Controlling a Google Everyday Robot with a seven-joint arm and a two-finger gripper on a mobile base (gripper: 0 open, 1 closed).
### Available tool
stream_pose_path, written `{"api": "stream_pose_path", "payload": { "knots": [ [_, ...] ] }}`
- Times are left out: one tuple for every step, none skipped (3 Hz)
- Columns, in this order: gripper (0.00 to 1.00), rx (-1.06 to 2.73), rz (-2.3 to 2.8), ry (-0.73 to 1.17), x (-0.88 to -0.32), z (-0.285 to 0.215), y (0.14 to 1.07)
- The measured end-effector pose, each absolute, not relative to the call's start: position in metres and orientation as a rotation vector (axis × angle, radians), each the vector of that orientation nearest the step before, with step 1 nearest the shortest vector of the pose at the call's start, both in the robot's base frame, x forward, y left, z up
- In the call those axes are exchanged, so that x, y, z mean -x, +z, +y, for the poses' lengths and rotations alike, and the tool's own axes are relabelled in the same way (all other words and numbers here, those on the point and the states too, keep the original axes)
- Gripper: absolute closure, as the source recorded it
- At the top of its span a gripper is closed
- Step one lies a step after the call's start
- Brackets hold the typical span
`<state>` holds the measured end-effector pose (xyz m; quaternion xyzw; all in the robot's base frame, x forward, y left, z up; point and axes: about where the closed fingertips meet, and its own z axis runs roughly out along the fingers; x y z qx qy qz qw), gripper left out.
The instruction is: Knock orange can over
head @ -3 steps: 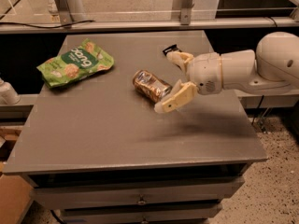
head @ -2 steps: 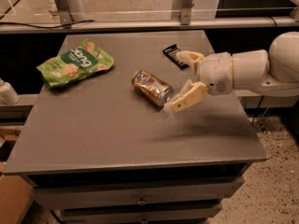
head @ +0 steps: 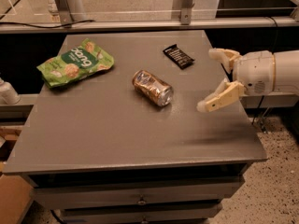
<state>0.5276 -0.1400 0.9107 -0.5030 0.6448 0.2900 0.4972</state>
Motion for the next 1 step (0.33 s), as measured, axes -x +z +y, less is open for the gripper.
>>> {"api": "stream_pose_path", "payload": {
  "knots": [
    [0.00,1.218,1.561,0.702,-0.5276,-0.1399,0.9107]
  ]
}}
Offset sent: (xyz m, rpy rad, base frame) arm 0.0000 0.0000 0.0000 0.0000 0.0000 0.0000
